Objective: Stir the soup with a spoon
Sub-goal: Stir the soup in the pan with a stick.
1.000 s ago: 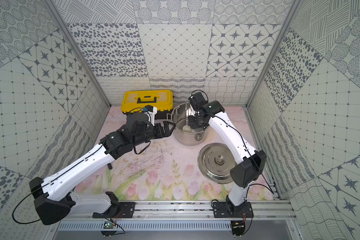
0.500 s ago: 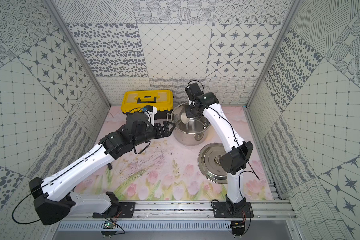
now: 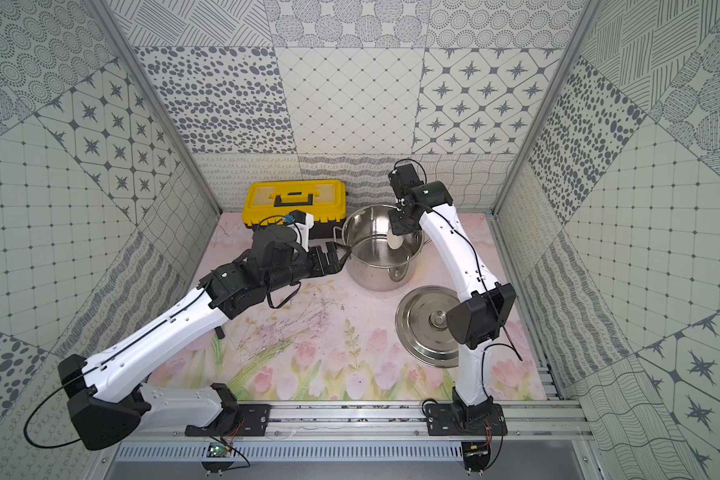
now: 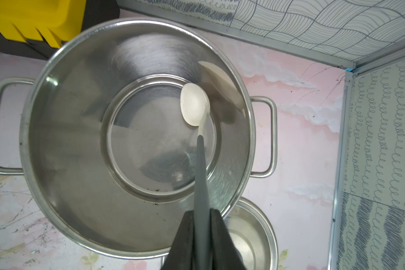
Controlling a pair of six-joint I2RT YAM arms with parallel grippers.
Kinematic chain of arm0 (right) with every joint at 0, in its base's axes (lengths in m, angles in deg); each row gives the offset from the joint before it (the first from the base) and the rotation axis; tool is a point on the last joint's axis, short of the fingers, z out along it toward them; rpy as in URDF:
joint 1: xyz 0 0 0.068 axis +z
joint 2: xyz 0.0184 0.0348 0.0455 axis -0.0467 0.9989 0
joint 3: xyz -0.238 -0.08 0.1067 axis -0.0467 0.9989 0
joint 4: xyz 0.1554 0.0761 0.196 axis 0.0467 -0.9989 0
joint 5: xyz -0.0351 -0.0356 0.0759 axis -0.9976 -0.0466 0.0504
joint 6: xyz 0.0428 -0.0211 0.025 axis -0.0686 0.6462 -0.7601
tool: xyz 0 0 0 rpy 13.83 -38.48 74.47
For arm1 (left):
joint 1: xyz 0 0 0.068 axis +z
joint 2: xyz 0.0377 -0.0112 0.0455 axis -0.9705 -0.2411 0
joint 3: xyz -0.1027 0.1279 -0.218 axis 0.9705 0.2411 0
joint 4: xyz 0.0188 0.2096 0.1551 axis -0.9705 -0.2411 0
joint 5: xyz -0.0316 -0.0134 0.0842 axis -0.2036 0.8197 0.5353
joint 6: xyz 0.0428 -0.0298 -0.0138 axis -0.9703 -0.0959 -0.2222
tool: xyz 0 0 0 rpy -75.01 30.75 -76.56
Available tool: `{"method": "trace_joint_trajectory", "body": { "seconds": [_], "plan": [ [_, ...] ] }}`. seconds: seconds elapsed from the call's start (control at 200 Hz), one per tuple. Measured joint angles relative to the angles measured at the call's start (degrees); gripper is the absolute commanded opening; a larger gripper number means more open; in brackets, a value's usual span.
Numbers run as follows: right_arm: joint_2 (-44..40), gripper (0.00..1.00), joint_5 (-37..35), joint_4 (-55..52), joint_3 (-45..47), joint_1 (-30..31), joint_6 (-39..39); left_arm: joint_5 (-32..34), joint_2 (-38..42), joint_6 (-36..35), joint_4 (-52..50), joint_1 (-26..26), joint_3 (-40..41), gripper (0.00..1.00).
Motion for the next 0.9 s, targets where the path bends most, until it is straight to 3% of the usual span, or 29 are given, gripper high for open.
{"method": "trace_joint_trajectory", "body": {
  "seconds": [0.445,0.71,0.9],
  "plan": [
    [-10.99,0.00,1.70,-0.31,13.57,1.66,-1.01,-0.09,0.04,0.00,0.13,0.00,0.57,0.99],
    [-10.03,0.00,4.22,0.26,13.99,7.37,-4.07,-0.04,1.27,0.00,0.26,0.00,2.10,1.00],
    [-4.52,0.00,5.49,0.46,7.50,8.48,-5.49,0.02,2.73,0.02,0.24,0.00,4.33,0.99]
  ]
}}
